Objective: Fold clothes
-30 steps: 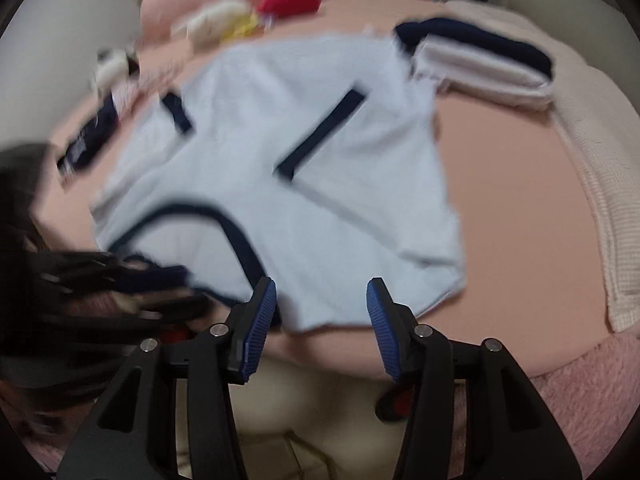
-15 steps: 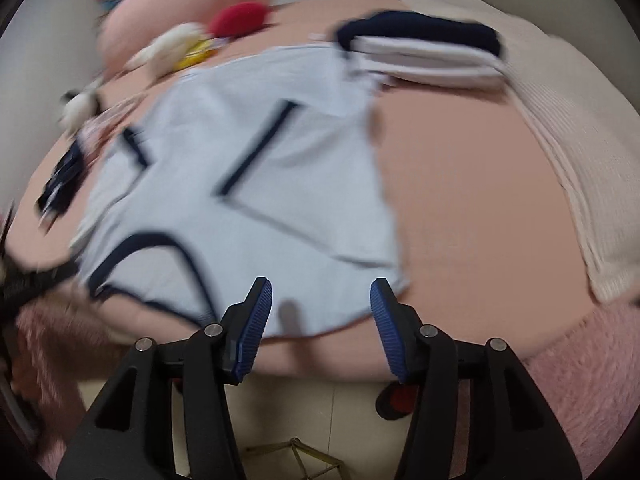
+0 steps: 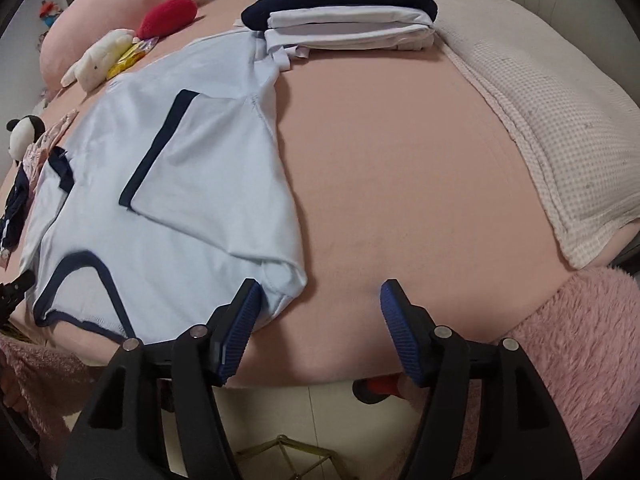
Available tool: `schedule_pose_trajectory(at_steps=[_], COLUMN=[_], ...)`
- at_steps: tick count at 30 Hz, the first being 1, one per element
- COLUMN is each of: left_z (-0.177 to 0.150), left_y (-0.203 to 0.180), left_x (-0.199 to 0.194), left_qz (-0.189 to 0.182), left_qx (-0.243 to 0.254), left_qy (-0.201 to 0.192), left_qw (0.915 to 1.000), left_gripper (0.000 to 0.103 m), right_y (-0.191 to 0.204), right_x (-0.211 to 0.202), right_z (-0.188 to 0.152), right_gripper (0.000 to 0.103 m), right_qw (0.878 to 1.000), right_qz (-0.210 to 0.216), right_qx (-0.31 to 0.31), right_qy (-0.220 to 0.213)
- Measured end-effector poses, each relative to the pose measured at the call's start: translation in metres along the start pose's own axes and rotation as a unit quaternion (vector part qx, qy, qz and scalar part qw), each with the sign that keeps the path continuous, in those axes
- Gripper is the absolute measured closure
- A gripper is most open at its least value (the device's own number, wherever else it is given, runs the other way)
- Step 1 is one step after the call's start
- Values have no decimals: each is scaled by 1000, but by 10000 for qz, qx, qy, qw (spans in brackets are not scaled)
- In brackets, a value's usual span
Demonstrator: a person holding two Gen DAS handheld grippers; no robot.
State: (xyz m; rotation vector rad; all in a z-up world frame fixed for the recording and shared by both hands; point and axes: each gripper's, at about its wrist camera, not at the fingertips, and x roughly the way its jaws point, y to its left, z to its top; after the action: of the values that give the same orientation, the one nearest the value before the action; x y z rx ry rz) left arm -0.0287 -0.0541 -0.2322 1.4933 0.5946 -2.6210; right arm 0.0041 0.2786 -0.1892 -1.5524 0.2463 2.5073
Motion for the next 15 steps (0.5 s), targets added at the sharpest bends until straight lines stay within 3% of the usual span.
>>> schedule_pose_trajectory(at_steps=[3, 6, 8, 13, 15], left_z=[-4, -5, -6, -5, -4], left_y=[5, 4, 1, -16, -25], left_x=[-1, 2, 9, 12, 14], left_qz=[-426, -1050, -1362, -992, -706], left_qx=[-263, -481, -527, -100, 95], left_qy=[101, 192, 317, 15, -99], left_qw=[9987, 9931, 9888, 9950, 9974], left_gripper=[66, 48, 35, 35, 50], right_y=[-1, 5, 12, 23, 21], right_x=[-1, 2, 5, 18, 16], right_z=[2, 3, 5, 15, 15], right_gripper=[39, 32, 32, 40, 49], right_qw=[9998, 9986, 9977, 9974, 9975], right_qz=[183, 535, 660, 406, 436], right_qx=[37, -6, -117, -523, -455], right_qy=[-19, 17, -8, -286, -322])
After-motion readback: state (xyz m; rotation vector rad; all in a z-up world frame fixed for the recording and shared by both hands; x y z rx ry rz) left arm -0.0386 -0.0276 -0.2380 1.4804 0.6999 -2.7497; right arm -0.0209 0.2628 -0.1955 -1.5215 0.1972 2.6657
